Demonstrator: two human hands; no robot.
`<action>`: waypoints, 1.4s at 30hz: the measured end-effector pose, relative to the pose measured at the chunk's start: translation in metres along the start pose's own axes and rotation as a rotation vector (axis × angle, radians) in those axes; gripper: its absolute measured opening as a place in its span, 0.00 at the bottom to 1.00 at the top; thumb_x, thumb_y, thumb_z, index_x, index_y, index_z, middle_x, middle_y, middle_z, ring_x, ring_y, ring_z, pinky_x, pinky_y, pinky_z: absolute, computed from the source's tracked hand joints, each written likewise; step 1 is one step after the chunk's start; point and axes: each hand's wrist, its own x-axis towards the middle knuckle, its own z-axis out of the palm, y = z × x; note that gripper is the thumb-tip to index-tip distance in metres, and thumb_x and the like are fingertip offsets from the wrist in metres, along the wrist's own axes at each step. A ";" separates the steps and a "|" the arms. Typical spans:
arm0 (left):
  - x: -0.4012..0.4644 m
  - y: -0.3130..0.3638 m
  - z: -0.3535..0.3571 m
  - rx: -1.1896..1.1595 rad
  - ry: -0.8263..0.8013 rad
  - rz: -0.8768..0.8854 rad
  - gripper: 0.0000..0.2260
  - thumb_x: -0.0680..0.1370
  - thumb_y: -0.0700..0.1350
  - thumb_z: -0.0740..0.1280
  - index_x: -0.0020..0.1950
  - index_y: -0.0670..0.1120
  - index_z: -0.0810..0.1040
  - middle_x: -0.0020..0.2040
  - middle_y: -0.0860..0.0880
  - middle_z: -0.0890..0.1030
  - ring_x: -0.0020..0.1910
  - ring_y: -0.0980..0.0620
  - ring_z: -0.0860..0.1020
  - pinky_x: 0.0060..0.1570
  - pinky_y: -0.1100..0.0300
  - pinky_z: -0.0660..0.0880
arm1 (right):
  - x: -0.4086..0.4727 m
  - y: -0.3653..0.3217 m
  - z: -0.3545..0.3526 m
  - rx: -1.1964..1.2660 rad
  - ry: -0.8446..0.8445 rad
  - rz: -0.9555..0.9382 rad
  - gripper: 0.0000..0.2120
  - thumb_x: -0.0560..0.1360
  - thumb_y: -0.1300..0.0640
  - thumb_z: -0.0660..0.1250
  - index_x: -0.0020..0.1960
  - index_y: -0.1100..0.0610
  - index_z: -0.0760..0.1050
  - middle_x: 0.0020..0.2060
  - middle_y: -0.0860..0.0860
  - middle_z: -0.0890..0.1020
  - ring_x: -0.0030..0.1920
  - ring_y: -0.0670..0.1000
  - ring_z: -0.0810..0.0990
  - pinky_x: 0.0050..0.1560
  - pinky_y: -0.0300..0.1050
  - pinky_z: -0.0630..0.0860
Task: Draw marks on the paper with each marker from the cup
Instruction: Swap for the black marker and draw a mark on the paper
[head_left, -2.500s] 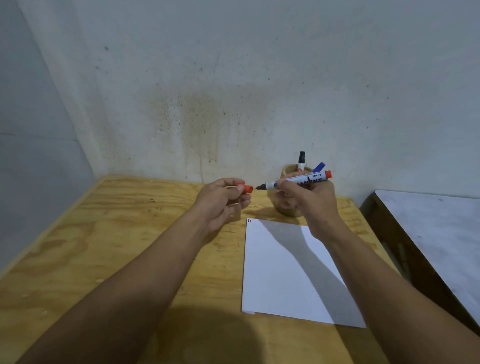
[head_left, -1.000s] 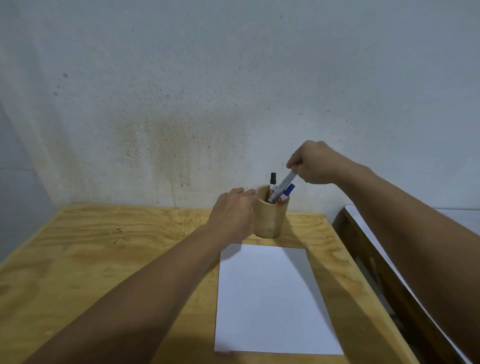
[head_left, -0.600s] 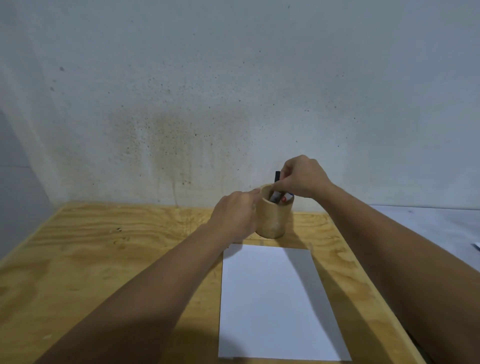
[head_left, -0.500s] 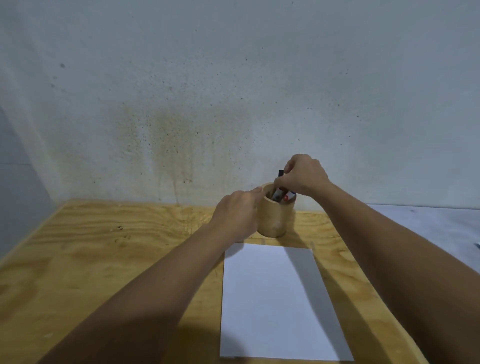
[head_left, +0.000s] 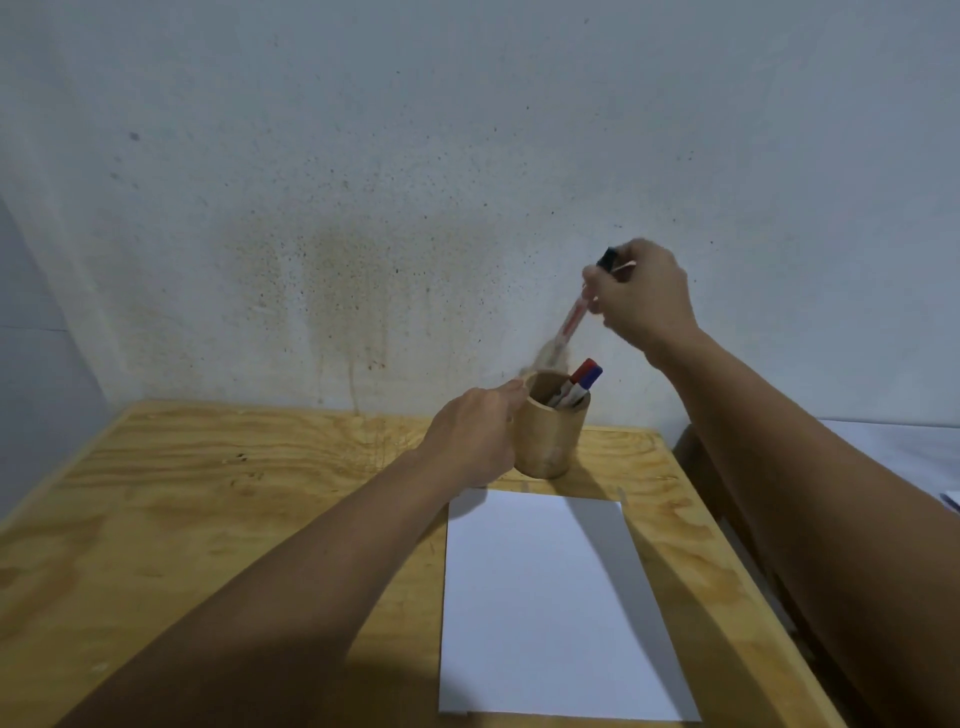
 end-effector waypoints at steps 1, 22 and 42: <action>0.000 0.000 0.000 -0.008 -0.004 0.000 0.32 0.71 0.30 0.63 0.73 0.49 0.63 0.72 0.49 0.69 0.66 0.42 0.71 0.59 0.49 0.75 | 0.000 -0.006 -0.007 0.031 0.040 -0.038 0.14 0.79 0.55 0.65 0.62 0.60 0.72 0.49 0.54 0.81 0.46 0.51 0.82 0.47 0.45 0.81; -0.020 0.015 -0.052 -1.270 0.170 -0.127 0.08 0.73 0.30 0.66 0.50 0.36 0.81 0.42 0.41 0.82 0.34 0.52 0.81 0.41 0.63 0.81 | -0.073 -0.011 -0.038 0.284 -0.657 0.088 0.08 0.73 0.65 0.72 0.52 0.66 0.78 0.39 0.62 0.86 0.37 0.54 0.85 0.33 0.44 0.81; -0.048 -0.083 0.002 -0.222 0.260 -0.329 0.02 0.73 0.37 0.70 0.41 0.41 0.82 0.42 0.44 0.83 0.38 0.51 0.80 0.39 0.60 0.76 | -0.110 0.029 0.013 0.916 -0.601 0.399 0.17 0.79 0.74 0.53 0.54 0.66 0.80 0.44 0.62 0.81 0.41 0.56 0.84 0.36 0.48 0.82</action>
